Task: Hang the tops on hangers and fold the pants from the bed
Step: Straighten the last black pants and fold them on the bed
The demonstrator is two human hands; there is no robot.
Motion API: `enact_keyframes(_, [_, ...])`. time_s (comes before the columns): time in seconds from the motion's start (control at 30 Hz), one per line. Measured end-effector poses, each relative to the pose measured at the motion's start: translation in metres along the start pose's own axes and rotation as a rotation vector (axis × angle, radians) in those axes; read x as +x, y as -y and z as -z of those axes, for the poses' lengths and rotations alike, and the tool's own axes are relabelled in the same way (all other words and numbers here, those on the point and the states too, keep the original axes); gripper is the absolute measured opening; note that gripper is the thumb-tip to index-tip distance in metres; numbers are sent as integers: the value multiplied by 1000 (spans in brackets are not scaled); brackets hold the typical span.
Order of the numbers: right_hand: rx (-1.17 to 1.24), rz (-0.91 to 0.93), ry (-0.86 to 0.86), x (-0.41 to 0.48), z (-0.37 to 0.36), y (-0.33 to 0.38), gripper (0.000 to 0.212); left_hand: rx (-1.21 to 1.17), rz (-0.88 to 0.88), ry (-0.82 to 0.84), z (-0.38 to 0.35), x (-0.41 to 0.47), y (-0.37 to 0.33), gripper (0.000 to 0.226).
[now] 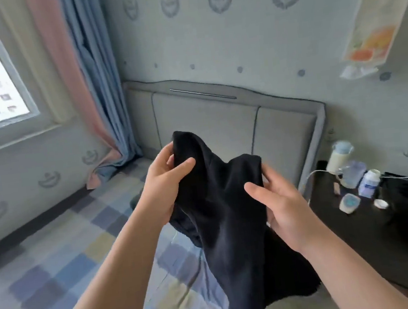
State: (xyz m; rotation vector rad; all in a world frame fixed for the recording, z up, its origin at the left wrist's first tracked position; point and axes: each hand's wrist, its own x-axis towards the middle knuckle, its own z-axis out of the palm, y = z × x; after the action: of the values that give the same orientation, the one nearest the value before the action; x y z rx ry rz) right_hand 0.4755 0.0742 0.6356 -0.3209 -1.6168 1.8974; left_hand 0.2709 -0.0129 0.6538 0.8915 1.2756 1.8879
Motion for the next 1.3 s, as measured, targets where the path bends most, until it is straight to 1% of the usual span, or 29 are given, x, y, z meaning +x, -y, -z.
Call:
enact_keyframes(0.1, [152, -90, 178, 36, -32, -16, 45, 22, -10, -3, 49, -15, -5, 56])
enact_keyframes(0.17, [230, -154, 276, 59, -49, -29, 42, 59, 20, -94, 78, -29, 2, 57])
enact_keyframes(0.27, [289, -269, 394, 95, -70, -49, 40, 62, 180, -315, 114, -53, 26, 59])
enact_keyframes(0.33, [286, -351, 476, 119, -84, -66, 42, 7, 315, -379, 133, -69, 49, 63])
enact_keyframes(0.4, [247, -442, 548, 139, -95, -90, 40, -41, 384, -404, 144, -79, 71, 62])
enact_keyframes(0.43, [227, -499, 568, 146, -99, -102, 39, -57, 393, -443, 147, -83, 81, 61])
enact_keyframes(0.5, [197, -602, 586, 159, -103, -130, 40, -81, 399, -579, 151, -85, 97, 61])
enact_keyframes(0.6, [150, -732, 546, 171, -99, -171, 37, -96, 410, -782, 155, -81, 117, 69])
enact_keyframes(0.63, [142, -777, 522, 174, -96, -183, 40, -94, 425, -825, 156, -80, 123, 69])
enact_keyframes(0.7, [156, -863, 508, 175, -85, -206, 44, -109, 456, -885, 155, -82, 136, 61])
enact_keyframes(0.8, [231, -1004, 496, 177, -66, -231, 38, -173, 459, -966, 148, -87, 156, 47])
enact_keyframes(0.87, [259, -1109, 526, 180, -55, -239, 42, -200, 440, -1042, 145, -90, 167, 45])
enact_keyframes(0.93, [276, -1172, 527, 186, -44, -247, 50, -232, 407, -1127, 144, -91, 177, 50])
enact_keyframes(1.03, [302, -1187, 511, 194, -30, -257, 54, -277, 360, -1200, 140, -91, 186, 61])
enact_keyframes(1.13, [166, -1234, 623, 200, -23, -265, 65, -348, 337, -1248, 135, -90, 192, 69])
enact_keyframes(1.17, [107, -1283, 666, 201, -22, -266, 64, -371, 331, -1253, 133, -89, 194, 71])
enact_keyframes(1.23, [18, -1359, 733, 203, -20, -268, 50, -403, 320, -1259, 131, -87, 195, 75])
enact_keyframes(1.3, [15, -1336, 784, 205, -18, -270, 46, -405, 323, -1269, 133, -85, 193, 79])
